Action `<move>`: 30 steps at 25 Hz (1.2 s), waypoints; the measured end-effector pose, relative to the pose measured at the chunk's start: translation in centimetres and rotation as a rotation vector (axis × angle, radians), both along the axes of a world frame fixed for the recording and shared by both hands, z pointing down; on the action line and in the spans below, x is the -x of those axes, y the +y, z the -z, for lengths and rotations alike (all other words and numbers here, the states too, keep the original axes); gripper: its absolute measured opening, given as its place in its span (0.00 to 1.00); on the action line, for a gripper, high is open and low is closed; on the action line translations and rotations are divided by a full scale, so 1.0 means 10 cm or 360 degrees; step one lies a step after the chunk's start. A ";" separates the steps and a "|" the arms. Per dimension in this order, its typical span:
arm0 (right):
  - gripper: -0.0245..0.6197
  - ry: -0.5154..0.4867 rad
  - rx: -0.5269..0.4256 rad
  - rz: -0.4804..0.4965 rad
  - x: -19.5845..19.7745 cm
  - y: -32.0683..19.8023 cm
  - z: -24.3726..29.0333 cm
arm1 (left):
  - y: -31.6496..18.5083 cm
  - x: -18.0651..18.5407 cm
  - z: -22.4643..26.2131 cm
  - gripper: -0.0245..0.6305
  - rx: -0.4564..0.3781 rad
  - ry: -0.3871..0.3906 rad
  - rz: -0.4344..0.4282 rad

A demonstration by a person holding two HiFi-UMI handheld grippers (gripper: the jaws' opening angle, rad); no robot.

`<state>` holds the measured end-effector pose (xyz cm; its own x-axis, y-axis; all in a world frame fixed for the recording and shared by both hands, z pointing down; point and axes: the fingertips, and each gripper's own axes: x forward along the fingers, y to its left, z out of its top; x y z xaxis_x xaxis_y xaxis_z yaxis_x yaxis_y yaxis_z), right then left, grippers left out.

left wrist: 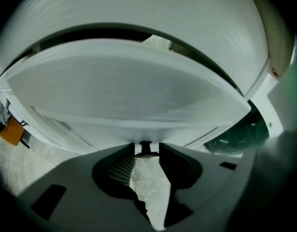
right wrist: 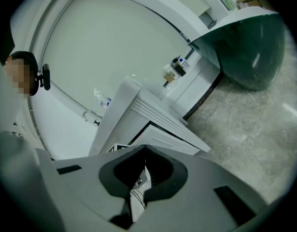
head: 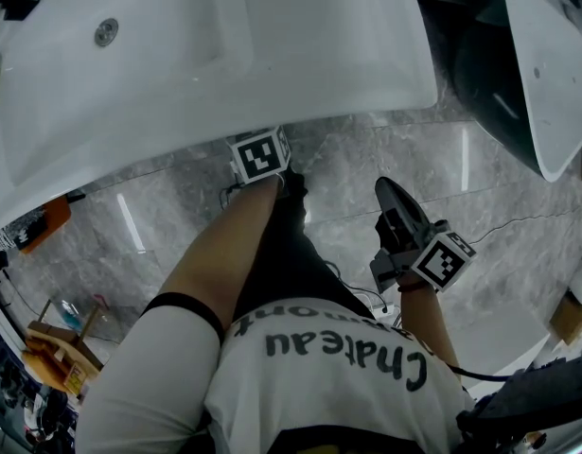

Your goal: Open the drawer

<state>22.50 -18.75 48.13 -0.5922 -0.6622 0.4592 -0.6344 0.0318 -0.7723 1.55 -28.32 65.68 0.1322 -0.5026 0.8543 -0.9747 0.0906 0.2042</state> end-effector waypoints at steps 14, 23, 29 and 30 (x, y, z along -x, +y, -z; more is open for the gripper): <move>0.05 -0.0026 -0.0001 -0.0028 -0.03 0.07 -0.01 | 0.11 -0.02 -0.01 0.28 0.0026 0.0006 -0.0013; 0.05 -0.0019 -0.0013 -0.0006 -0.03 0.10 0.05 | 0.29 -0.05 -0.05 0.28 0.0041 0.0035 -0.0044; 0.05 -0.0039 -0.0009 -0.0008 -0.01 0.16 0.04 | 0.37 -0.07 -0.04 0.28 0.0045 0.0049 -0.0030; 0.05 -0.0044 -0.0014 -0.0005 0.00 0.16 0.04 | 0.41 -0.08 -0.05 0.28 0.0051 0.0051 -0.0032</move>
<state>22.51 -17.13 47.68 -0.6022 -0.6681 0.4370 -0.6132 0.0366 -0.7891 2.31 -24.19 66.15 0.1697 -0.4719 0.8652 -0.9694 0.0779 0.2327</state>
